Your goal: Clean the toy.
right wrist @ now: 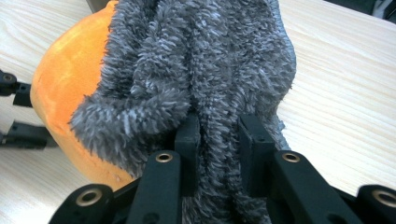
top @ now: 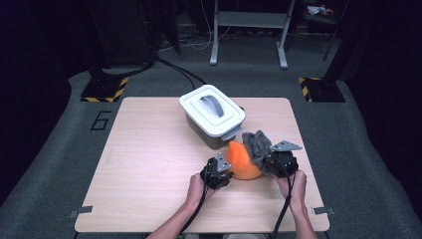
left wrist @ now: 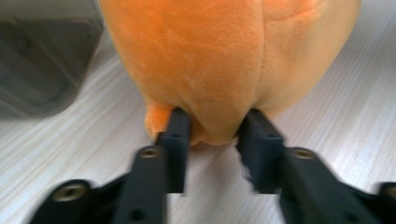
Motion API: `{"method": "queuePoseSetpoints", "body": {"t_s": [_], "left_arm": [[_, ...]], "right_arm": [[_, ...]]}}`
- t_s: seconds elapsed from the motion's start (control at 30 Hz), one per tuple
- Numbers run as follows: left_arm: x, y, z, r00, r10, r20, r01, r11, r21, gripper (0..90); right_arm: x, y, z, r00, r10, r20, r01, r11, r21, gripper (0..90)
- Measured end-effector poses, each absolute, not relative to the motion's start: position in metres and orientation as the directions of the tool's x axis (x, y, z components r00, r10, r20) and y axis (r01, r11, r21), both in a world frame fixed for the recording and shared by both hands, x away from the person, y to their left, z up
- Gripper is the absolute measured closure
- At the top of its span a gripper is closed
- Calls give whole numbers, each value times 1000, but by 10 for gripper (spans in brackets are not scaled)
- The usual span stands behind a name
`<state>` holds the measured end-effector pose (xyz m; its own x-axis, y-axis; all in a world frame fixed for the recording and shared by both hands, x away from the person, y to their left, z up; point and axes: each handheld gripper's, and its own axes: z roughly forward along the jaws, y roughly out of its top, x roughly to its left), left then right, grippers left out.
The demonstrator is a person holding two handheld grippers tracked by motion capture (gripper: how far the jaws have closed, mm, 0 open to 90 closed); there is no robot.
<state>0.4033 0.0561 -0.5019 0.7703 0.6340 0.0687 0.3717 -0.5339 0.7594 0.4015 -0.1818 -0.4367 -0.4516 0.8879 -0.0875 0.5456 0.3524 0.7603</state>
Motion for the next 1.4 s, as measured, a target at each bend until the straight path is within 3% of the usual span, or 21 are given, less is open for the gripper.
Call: {"method": "queuePoseSetpoints", "body": {"t_s": [0.17, 0.4, 0.57, 0.77, 0.93, 1.4], "left_arm": [[403, 58, -498, 778, 626, 47, 374, -523, 766, 815], [400, 63, -486, 794, 603, -83, 426, -454, 783, 826], [399, 63, -484, 795, 594, -124, 444, -429, 787, 825], [399, 62, -484, 800, 585, -133, 443, -427, 788, 825], [402, 65, -488, 800, 587, -126, 447, -442, 778, 822], [406, 70, -496, 781, 606, -153, 479, -423, 769, 817]], "right_arm": [[397, -185, -433, -442, 894, -74, 539, 331, 775, 720], [383, -184, -419, -460, 884, -85, 504, 339, 794, 720], [378, -171, -412, -505, 858, -94, 474, 367, 801, 720], [378, -152, -415, -553, 826, -110, 457, 411, 789, 719], [381, -138, -424, -537, 826, -173, 459, 458, 761, 722], [395, -173, -440, -474, 874, -106, 546, 387, 743, 722]]}}
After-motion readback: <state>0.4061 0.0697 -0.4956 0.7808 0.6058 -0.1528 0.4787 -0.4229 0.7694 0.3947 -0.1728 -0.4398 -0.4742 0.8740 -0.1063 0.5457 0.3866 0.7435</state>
